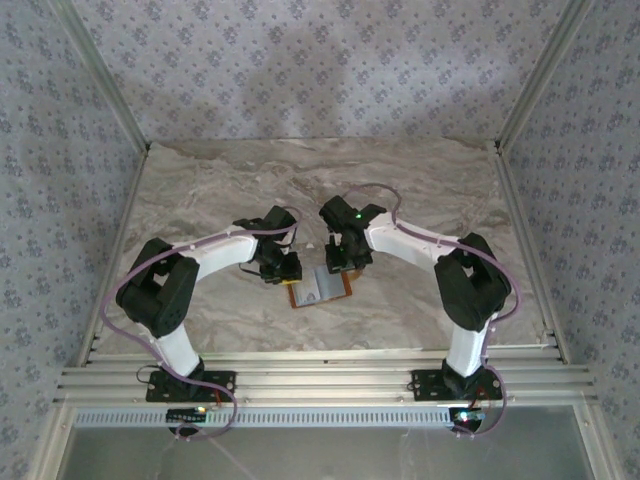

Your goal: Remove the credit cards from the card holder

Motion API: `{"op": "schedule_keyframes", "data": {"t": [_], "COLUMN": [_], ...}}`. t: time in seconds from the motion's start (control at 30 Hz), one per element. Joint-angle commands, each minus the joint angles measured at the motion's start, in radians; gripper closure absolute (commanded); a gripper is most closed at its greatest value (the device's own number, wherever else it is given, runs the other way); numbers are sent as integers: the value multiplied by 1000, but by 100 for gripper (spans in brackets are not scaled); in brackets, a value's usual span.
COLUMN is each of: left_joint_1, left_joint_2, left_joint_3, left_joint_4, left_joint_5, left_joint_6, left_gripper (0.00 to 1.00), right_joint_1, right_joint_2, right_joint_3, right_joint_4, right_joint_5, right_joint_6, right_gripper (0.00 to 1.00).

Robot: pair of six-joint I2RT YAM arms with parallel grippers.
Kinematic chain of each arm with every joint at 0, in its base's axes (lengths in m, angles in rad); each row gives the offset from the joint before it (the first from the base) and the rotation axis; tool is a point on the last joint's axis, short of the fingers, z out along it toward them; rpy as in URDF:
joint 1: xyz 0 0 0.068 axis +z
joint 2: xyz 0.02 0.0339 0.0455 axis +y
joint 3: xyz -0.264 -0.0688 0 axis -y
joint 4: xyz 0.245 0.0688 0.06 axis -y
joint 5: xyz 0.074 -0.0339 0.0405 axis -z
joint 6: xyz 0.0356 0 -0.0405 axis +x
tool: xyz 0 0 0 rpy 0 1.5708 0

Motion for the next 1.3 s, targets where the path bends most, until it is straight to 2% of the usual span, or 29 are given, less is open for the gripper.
{"op": "schedule_keyframes", "data": {"t": [0.0,0.27,0.37,0.63,1.27], "left_joint_1": [-7,-7,-8,-8,-7], "left_joint_2": [26,44,53,77,95], "left_joint_3": [-4,7,13,34,64], "left_joint_4": [-22,-1,4,9,-8], "left_joint_5": [-4,8,14,19,7], "left_joint_6": [14,12,12,19,35], "left_gripper": [78,79,79,79,80], "right_joint_1": [13,15,20,28,9], "right_joint_2": [-35,-30,-4,44,87], "right_joint_3": [19,-83,-103,-127,-173], "right_joint_4": [23,266,327,371,321], "right_joint_5": [-54,-290,-344,-360,-260], "right_joint_6": [45,156,201,222,173], "right_gripper": [65,73,73,73,72]}}
